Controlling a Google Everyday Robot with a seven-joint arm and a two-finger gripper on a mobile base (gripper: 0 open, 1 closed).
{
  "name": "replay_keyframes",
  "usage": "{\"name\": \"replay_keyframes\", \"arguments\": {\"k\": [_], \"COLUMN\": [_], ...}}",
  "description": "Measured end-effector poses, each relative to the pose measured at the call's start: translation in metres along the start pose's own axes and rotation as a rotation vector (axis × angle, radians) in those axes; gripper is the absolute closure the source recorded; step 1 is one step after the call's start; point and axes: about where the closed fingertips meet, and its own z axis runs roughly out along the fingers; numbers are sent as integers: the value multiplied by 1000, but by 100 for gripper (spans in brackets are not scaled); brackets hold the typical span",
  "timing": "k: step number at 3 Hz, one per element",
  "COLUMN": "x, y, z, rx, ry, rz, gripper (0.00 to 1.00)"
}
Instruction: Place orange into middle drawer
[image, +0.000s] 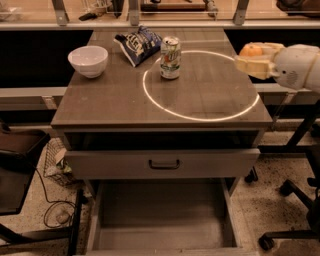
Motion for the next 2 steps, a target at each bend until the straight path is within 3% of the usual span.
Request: {"name": "replay_keyframes", "arguments": {"k": [1,2], "x": [9,37], "y": [48,85], "z": [-23,-40], "rx": [-48,-137], "ry": [-11,-26], "rz": [-39,-74], "gripper": [100,100]}}
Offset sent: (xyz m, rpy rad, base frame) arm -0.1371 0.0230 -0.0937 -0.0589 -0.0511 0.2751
